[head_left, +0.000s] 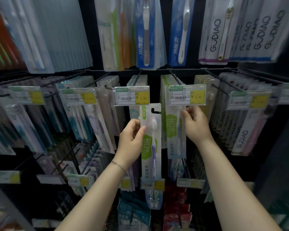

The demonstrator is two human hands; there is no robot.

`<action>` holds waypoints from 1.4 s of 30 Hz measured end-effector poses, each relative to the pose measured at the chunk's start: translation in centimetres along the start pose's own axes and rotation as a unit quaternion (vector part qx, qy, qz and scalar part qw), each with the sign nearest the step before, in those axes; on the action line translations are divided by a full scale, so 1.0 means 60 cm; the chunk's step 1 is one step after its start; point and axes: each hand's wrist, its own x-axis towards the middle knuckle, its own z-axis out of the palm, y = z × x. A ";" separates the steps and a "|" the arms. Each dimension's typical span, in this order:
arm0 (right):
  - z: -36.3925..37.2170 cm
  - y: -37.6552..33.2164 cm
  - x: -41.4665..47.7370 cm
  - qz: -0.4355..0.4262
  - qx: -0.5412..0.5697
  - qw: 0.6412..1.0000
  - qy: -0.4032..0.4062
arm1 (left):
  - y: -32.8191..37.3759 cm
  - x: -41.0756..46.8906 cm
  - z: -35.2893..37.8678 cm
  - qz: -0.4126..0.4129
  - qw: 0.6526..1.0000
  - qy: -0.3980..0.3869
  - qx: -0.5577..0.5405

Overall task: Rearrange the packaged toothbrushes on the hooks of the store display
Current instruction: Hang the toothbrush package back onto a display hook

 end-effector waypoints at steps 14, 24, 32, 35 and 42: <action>-0.014 0.012 -0.002 -0.017 0.048 0.999 0.012 | 0.035 0.032 0.046 -0.076 0.995 -0.007 -0.059; -0.041 0.020 -0.025 -0.017 0.018 0.999 0.022 | 0.067 0.071 0.098 -0.081 0.988 -0.019 -0.130; -0.076 0.031 -0.042 -0.031 -0.086 0.995 0.028 | 0.062 0.077 0.091 -0.036 0.992 -0.034 -0.119; -0.087 0.043 -0.044 -0.050 -0.156 0.986 0.016 | 0.074 0.080 0.091 -0.008 0.996 -0.049 -0.079; -0.107 0.066 -0.064 -0.073 -0.285 0.956 -0.021 | 0.071 0.076 0.091 0.015 0.999 -0.030 0.037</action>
